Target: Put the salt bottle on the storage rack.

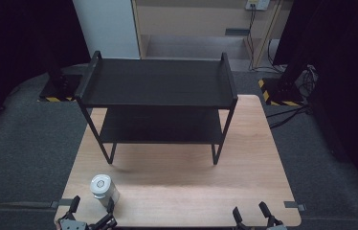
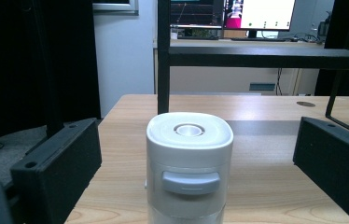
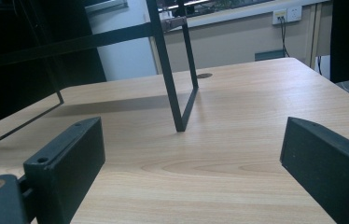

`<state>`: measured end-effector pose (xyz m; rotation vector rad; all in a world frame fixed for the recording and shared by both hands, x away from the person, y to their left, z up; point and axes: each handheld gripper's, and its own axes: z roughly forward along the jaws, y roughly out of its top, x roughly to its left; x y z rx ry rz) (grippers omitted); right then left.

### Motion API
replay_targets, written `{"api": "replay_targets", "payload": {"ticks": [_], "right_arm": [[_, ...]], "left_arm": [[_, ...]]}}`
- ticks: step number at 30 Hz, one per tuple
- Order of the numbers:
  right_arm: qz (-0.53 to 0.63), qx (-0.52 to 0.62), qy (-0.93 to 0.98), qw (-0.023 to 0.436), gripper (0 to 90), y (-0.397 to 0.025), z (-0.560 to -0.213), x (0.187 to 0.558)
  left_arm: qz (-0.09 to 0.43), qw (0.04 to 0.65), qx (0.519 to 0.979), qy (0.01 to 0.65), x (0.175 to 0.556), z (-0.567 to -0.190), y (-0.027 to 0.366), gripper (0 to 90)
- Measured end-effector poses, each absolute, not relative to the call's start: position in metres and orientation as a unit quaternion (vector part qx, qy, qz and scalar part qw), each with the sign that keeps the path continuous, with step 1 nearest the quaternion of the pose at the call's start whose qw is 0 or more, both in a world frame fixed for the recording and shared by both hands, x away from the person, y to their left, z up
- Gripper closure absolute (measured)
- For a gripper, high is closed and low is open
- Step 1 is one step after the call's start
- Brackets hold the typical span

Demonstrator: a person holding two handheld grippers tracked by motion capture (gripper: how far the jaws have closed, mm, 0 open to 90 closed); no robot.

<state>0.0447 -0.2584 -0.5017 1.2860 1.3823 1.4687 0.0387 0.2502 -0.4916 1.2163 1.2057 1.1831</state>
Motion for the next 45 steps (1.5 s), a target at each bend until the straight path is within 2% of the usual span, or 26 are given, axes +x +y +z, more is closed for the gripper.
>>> {"api": "replay_targets", "payload": {"ticks": [18, 32, 38, 44, 45], "right_arm": [[0.570, 0.502, 0.539, 0.364, 6.2, -0.260, -0.504, 0.043], [0.559, 0.517, 0.539, 0.360, 6.0, -0.264, -0.511, 0.044], [0.555, 0.521, 0.541, 0.357, 6.0, -0.263, -0.512, 0.047], [0.553, 0.522, 0.543, 0.356, 6.0, -0.263, -0.512, 0.051], [0.554, 0.522, 0.543, 0.355, 6.0, -0.263, -0.512, 0.052]], "left_arm": [[0.494, 0.500, 0.506, 0.499, 0.043, -0.495, 0.248, 0.0], [0.486, 0.483, 0.525, 0.504, 0.081, -0.510, 0.252, 1.3], [0.476, 0.482, 0.527, 0.513, 0.087, -0.511, 0.253, 5.6], [0.472, 0.488, 0.527, 0.511, 0.083, -0.512, 0.259, 25.4], [0.469, 0.492, 0.530, 0.508, 0.083, -0.512, 0.261, 25.4]]}}
